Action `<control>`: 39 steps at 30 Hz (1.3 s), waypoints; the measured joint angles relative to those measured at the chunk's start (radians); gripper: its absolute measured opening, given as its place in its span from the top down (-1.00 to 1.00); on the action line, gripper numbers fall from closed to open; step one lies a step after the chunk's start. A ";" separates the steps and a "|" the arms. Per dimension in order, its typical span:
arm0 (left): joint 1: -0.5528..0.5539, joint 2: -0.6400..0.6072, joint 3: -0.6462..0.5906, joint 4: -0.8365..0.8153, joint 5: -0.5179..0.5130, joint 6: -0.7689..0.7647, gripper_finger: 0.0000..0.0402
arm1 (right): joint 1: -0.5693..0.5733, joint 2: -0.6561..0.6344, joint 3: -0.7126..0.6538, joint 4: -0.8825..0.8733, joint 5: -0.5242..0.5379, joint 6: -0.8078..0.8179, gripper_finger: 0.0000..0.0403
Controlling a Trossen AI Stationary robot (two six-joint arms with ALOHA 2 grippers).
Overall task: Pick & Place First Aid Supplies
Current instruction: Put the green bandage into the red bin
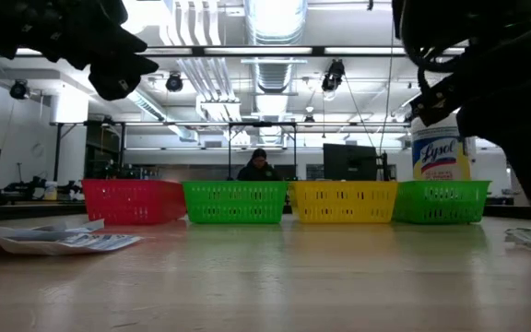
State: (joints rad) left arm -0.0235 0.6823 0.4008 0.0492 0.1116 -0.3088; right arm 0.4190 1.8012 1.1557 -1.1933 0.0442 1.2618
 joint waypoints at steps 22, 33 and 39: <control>0.000 0.000 0.000 0.010 0.003 0.029 0.31 | 0.024 -0.302 -0.331 0.319 0.033 0.299 0.53; 0.000 0.000 0.000 0.037 0.003 0.029 0.31 | 0.024 -0.352 -0.457 0.484 0.030 0.358 0.53; 0.000 0.000 0.000 0.049 0.004 0.030 0.31 | 0.023 -0.326 -0.457 0.501 0.025 0.357 0.51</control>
State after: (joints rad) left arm -0.0235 0.6823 0.4007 0.0984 0.1154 -0.2790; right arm 0.4423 1.4757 0.6987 -0.6927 0.0694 1.6188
